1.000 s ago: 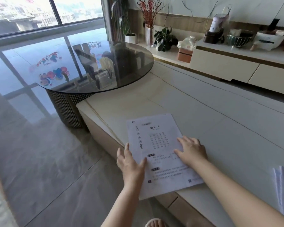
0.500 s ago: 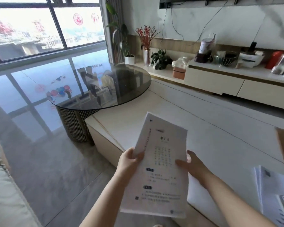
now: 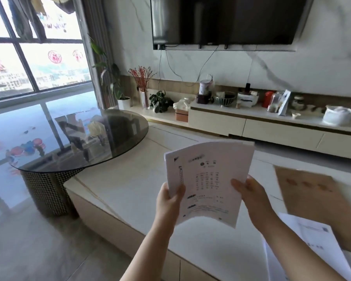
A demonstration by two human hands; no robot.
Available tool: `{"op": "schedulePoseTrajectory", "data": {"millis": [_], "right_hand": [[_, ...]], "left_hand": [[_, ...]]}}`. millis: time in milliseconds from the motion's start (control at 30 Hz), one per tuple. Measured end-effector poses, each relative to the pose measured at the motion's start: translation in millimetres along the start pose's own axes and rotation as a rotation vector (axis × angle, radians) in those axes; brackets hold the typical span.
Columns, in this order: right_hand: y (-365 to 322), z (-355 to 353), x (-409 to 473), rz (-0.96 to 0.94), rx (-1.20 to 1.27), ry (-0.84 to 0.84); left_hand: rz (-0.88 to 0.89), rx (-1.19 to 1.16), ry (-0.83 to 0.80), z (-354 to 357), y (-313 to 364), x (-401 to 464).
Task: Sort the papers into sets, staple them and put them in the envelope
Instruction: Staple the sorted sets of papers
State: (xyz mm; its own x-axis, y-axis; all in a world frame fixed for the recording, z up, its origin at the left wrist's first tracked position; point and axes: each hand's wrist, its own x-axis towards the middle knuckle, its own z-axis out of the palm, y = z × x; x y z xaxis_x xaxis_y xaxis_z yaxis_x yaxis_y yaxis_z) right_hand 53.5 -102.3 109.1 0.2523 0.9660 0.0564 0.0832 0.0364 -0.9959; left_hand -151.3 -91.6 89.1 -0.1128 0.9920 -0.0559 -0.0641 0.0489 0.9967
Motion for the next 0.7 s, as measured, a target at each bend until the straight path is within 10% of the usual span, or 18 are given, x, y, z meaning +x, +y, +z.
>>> {"op": "schedulePoseTrajectory", "data": {"millis": [700], "right_hand": [[84.9, -42.4, -5.0, 0.126, -0.009, 0.028]], "left_hand": [[-0.124, 0.037, -0.083, 54.4, -59.0, 0.6]]}}
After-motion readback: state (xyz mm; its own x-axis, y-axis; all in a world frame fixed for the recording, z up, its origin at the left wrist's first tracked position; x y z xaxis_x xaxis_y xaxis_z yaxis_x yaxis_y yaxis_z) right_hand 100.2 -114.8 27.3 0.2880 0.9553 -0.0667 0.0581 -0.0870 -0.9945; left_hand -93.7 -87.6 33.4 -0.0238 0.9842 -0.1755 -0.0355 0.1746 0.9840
